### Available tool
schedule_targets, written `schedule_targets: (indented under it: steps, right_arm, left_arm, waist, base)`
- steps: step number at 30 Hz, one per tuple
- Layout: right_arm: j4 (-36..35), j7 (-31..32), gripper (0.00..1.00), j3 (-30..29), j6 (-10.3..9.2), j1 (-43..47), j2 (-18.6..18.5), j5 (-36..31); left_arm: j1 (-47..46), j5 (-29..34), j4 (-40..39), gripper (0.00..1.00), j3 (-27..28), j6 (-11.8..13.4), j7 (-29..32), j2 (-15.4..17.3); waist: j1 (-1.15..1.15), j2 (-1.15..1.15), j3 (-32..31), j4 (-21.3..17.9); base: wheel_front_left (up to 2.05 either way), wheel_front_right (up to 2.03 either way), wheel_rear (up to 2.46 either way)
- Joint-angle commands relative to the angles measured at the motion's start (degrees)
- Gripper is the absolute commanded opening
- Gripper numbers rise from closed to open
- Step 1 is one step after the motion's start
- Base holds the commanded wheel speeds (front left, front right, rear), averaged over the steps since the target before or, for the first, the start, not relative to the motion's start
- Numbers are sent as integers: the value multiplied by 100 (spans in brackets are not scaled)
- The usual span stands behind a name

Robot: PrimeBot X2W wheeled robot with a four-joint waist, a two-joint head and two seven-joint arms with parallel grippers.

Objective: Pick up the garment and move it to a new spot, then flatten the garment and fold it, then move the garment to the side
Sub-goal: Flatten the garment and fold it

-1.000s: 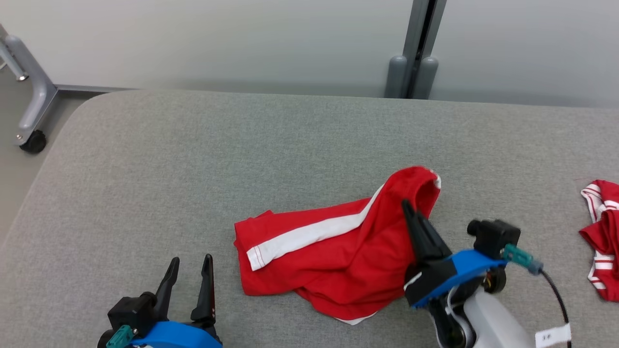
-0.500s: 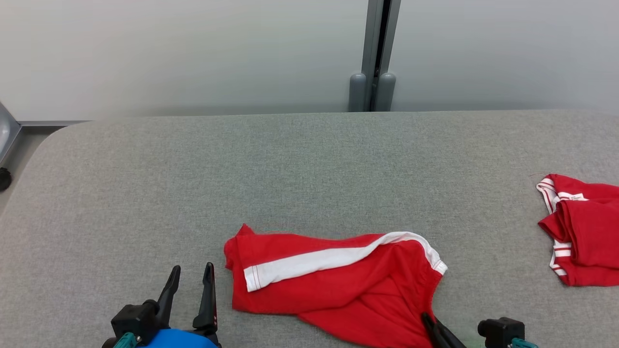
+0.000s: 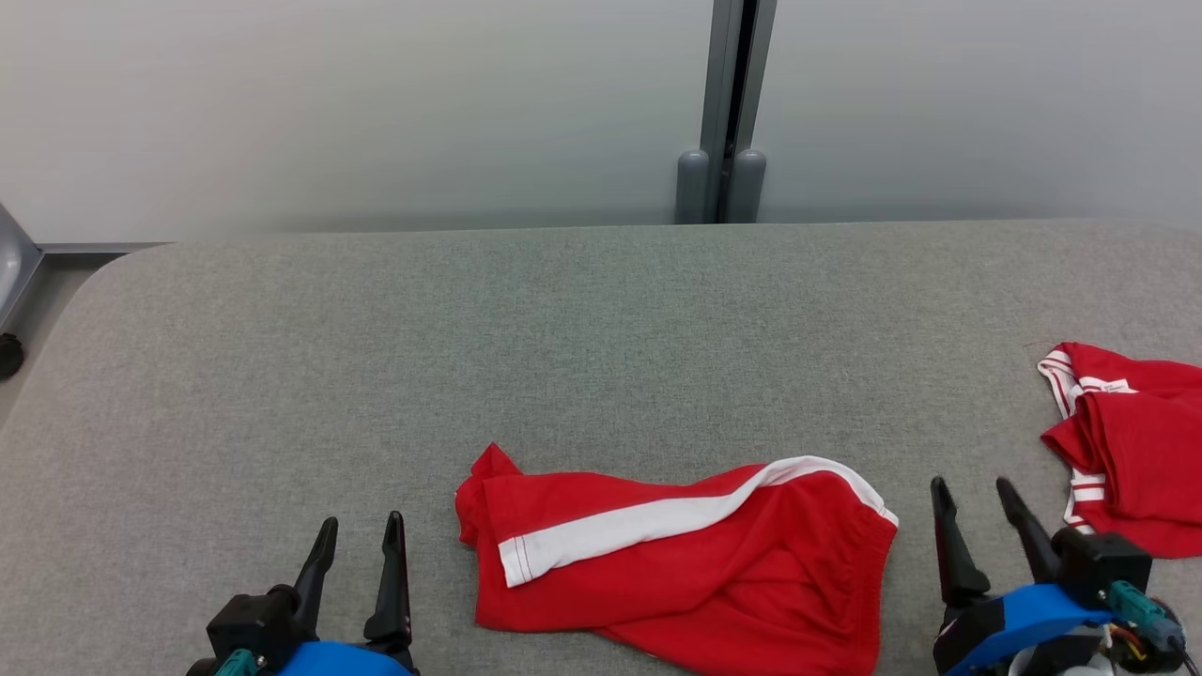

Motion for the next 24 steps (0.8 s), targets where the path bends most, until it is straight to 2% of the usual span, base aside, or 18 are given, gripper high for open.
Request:
schedule_targets:
  steps: [1, 3, 6, 13, 18, 21, 24]
  right_arm:
    - [-398, -22, 100, -252, 0, -34, 103, -430]
    - [-814, -22, 100, -483, -1, 4, 155, -713]
    - [-1073, -21, 100, -398, 0, 107, 176, -741]
    - [-874, -22, 100, -374, -1, 200, 171, -999]
    - [-712, -22, 100, -334, 0, 140, 173, -849]
    - [-692, -22, 100, -311, -1, 100, 172, -791]
    - [-673, -23, 100, -277, -1, 81, 173, -746]
  left_arm:
    - [-26, 78, -41, 100, 29, 9, -12, -2]
    - [-60, 129, -58, 100, 60, 9, -13, -9]
    - [-71, 217, -62, 100, 110, 9, -13, -23]
    - [17, 502, -10, 100, 186, 9, -12, -62]
    - [45, 541, 32, 100, 158, 9, -13, -92]
    - [8, 420, -15, 100, 5, 9, -13, -108]
    - [-34, 11, -48, 100, -556, 9, -12, -114]
  waist:
    - [0, 0, -1, 3]
    - [0, 0, -10, 3]
    - [0, 0, -38, 12]
    - [0, 0, -112, -5]
    - [0, 0, -138, -6]
    - [0, 0, -120, -7]
    - [0, 0, -92, -12]
  base:
    - [0, 0, 0]
    - [0, 0, 0]
    - [0, 0, 0]
    - [0, 0, 0]
    - [0, 0, 0]
    - [0, 0, 0]
    - [0, 0, 0]
